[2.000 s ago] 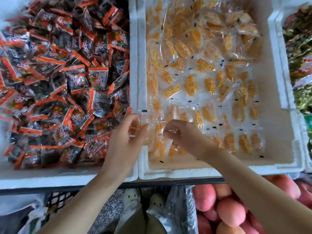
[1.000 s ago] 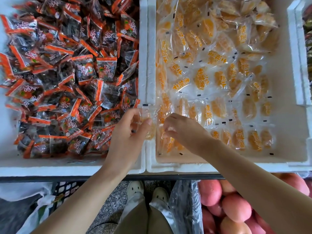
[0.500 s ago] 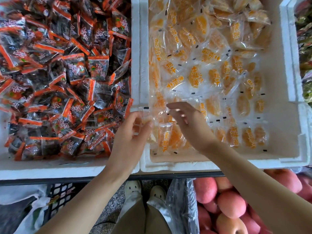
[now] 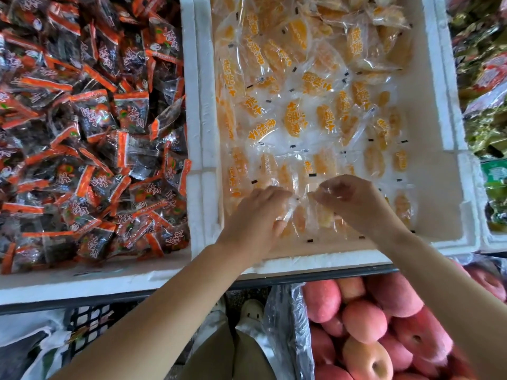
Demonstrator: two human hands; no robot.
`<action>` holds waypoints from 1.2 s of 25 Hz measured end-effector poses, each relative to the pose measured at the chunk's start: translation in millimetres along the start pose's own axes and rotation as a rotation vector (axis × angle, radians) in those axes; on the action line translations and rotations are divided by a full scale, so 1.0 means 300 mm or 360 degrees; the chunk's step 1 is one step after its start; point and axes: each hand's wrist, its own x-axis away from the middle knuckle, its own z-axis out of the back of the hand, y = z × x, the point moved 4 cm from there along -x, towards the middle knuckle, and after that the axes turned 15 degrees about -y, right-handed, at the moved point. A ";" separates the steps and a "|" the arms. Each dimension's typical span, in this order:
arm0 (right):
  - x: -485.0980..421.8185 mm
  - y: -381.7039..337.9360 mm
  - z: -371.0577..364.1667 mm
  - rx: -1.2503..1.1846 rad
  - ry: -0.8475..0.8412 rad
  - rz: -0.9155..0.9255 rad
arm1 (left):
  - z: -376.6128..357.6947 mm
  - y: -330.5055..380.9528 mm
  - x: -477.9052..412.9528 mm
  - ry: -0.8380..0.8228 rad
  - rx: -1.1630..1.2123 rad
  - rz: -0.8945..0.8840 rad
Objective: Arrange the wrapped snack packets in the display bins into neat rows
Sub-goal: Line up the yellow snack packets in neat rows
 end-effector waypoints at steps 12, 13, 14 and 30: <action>-0.069 0.012 -0.146 0.0853 -0.0406 0.0108 | 0.022 -0.038 0.024 -0.0066 -0.0938 0.0268; -0.064 0.002 -0.147 0.1136 -0.0344 0.0148 | 0.019 -0.040 0.022 -0.0090 -0.0966 0.0320; -0.052 -0.015 -0.146 0.1362 -0.0271 0.0230 | 0.022 -0.036 0.025 -0.0086 -0.1007 0.0335; -0.364 -0.214 0.015 0.1105 0.0164 0.0320 | 0.287 -0.094 -0.329 0.0166 -0.0769 0.0291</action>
